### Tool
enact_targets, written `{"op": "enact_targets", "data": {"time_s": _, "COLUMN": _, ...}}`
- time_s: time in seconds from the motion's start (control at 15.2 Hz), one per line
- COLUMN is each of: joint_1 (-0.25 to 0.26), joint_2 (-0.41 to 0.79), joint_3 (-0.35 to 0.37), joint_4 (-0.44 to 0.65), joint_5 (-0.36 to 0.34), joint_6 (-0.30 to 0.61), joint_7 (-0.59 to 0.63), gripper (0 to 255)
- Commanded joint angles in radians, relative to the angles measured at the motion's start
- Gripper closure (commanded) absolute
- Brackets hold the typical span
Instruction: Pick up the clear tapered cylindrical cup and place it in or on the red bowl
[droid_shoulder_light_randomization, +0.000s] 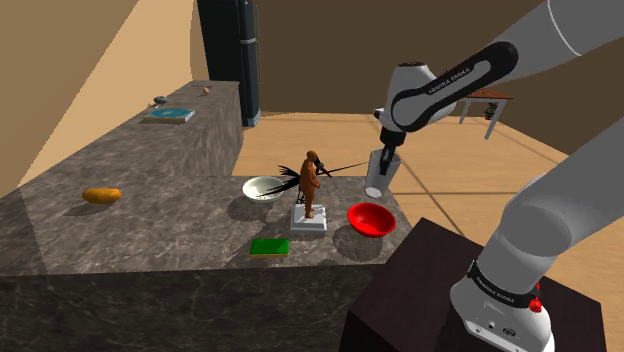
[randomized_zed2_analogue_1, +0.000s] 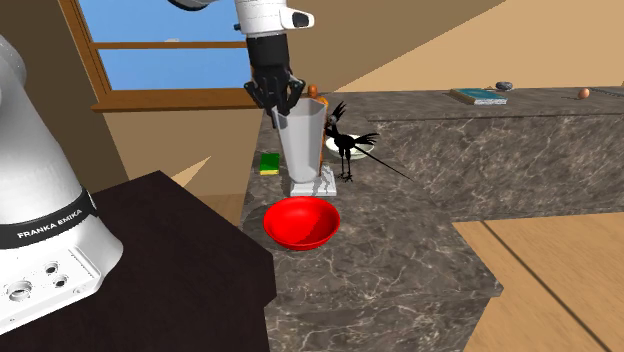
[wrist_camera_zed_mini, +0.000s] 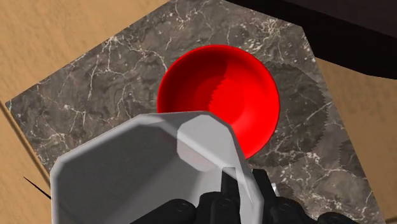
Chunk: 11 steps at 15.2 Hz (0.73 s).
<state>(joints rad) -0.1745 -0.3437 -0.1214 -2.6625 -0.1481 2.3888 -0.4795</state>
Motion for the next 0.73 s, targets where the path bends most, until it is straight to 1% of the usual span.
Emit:
{"op": "enact_targets", "data": {"time_s": 0.0, "joint_1": -0.002, "joint_2": 0.004, "joint_3": -0.001, "joint_4": -0.021, "joint_5": -0.004, "joint_6": 0.026, "joint_7": 0.002, "gripper": 255}}
{"op": "enact_targets", "data": {"time_s": 0.66, "joint_1": -0.006, "joint_2": 0.13, "joint_3": -0.006, "joint_4": -0.068, "joint_5": -0.016, "joint_6": 0.198, "joint_7": 0.015, "gripper": 255}}
